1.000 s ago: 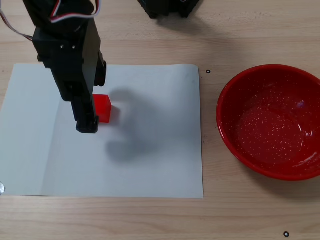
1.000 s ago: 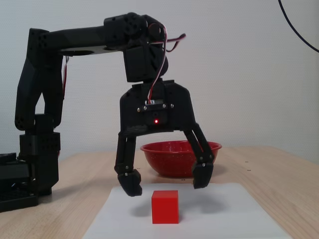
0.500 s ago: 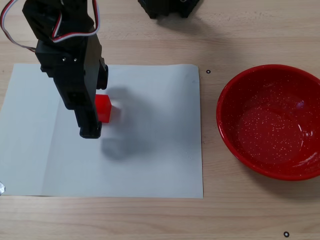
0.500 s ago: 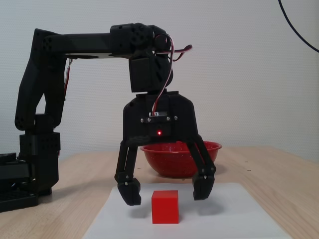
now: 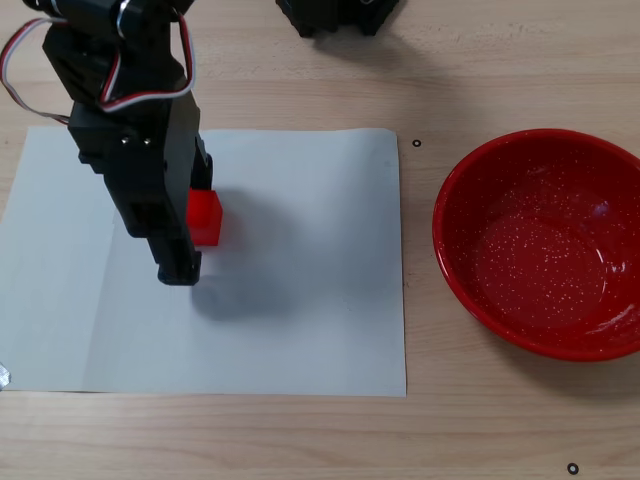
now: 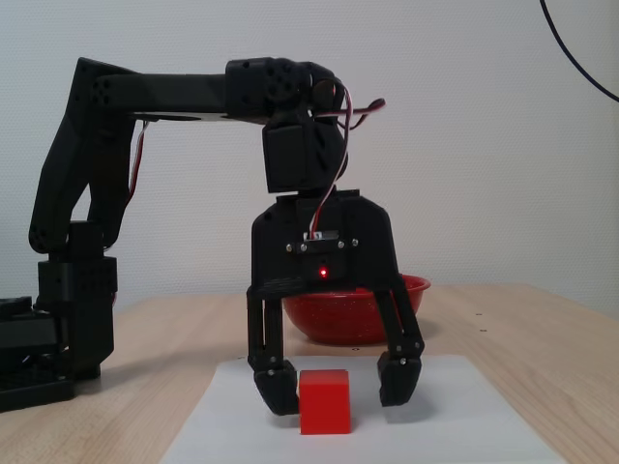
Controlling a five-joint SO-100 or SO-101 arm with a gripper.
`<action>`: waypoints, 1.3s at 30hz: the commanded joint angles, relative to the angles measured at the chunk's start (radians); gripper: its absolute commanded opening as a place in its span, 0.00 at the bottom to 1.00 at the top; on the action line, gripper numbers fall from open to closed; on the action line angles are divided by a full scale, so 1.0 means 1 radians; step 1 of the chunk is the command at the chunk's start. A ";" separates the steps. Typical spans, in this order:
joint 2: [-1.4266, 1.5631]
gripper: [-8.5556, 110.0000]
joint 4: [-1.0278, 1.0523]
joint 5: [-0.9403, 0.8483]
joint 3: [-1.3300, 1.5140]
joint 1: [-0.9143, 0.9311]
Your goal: Grasp the red cube and put it in the red bowl.
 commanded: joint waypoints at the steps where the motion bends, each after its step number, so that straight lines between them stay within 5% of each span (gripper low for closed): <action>1: 0.060 0.29 -0.015 0.015 -0.109 0.005; 7: 0.071 0.07 -0.002 0.037 -0.110 -0.002; 39: 0.336 0.07 0.353 -0.035 -0.357 0.112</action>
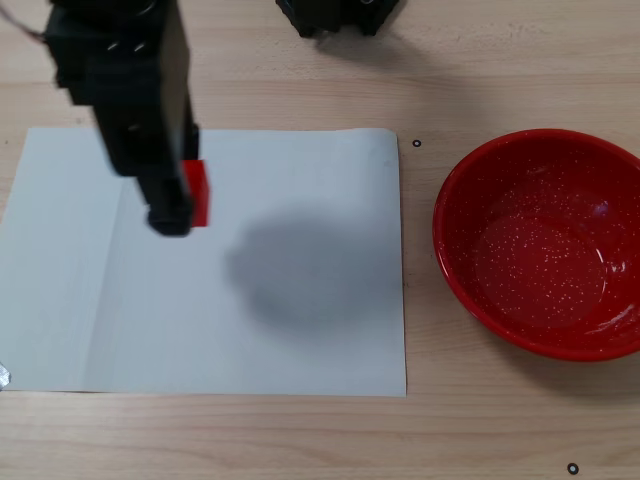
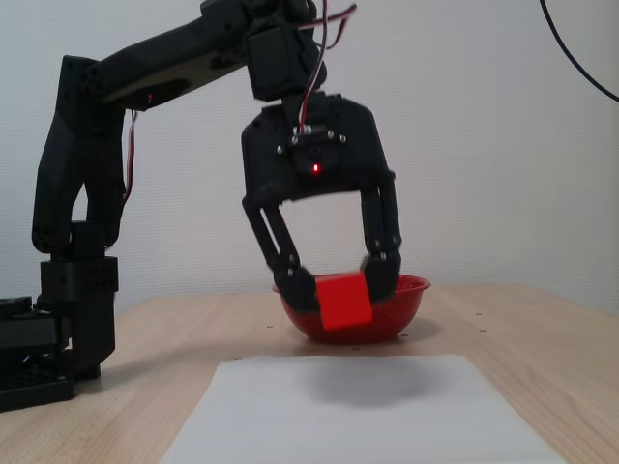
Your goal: Grasp the red cube and put it in the red bowl.
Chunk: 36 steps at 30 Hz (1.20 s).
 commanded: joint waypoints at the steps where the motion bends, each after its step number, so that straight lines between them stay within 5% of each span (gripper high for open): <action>1: 0.175 0.07 0.017 -0.025 -0.153 0.051; 36: 0.103 0.07 0.038 -0.221 -0.385 0.847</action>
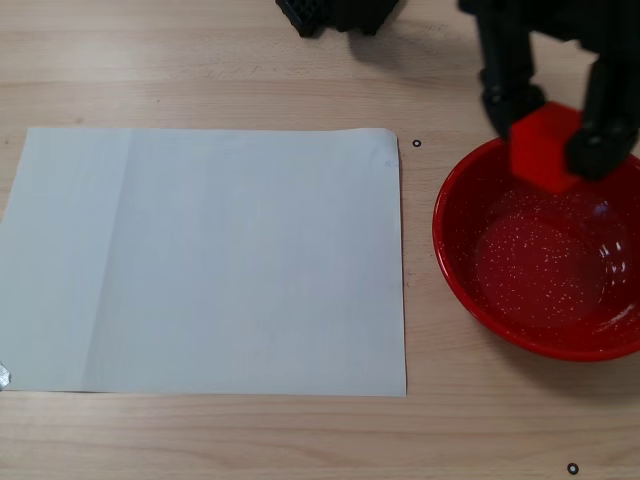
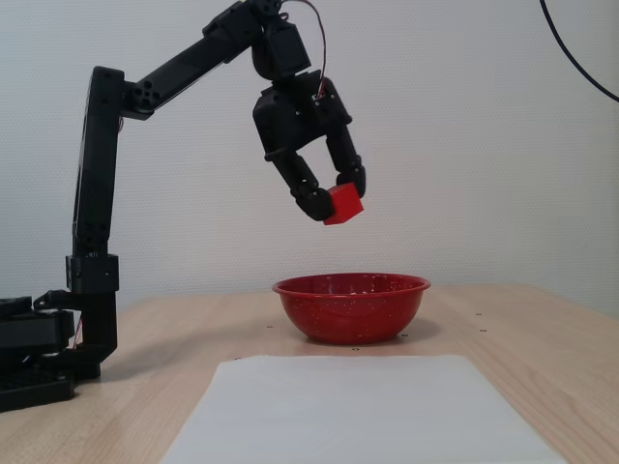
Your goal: Grasp the red cube and put it in the red bowl.
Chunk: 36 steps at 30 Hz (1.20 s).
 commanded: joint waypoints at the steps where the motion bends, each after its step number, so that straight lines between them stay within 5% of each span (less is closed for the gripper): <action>1: 0.044 0.07 -0.029 -0.023 -0.095 0.025; 16: -0.117 0.07 -0.144 -0.044 0.026 0.055; 25: -0.130 0.21 -0.137 -0.046 0.021 0.060; 36: -0.114 0.25 -0.095 -0.058 -0.034 0.055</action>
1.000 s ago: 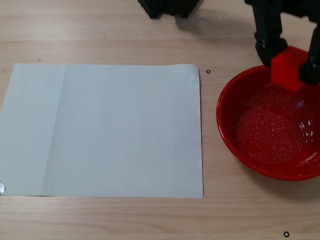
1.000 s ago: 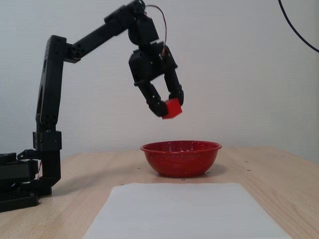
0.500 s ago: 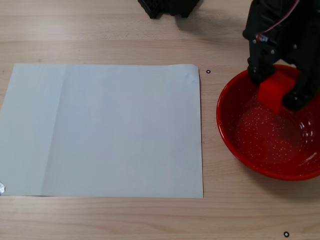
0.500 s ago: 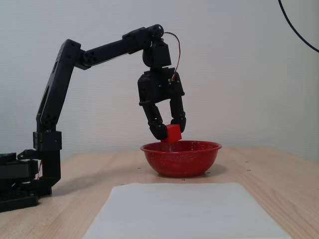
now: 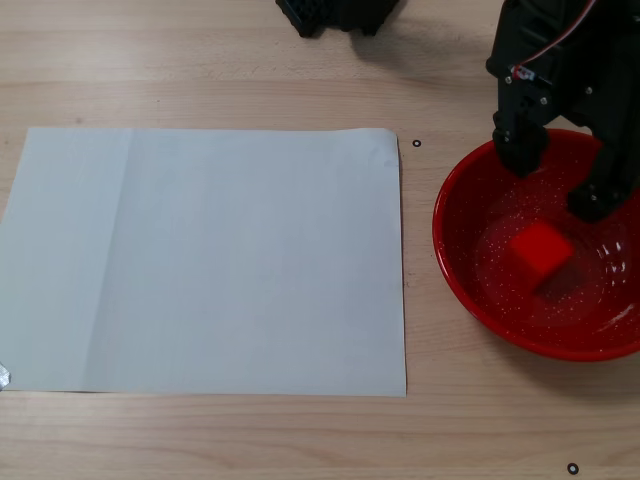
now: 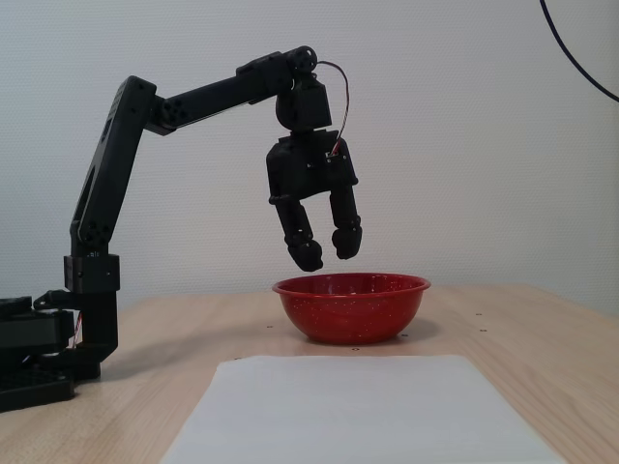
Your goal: Grasp the red cube and put it in the red bowl.
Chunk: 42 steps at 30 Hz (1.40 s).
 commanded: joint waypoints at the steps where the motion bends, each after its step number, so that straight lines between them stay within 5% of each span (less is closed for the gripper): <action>1: 0.087 0.25 0.008 -0.008 -0.098 0.009; 7: 0.106 0.18 0.009 0.009 -0.118 -0.005; 10: 0.118 0.07 0.012 0.018 -0.126 -0.009; 28: 0.333 0.07 0.063 0.025 -0.106 -0.126; 42: 0.808 0.07 -0.201 0.002 0.491 -0.351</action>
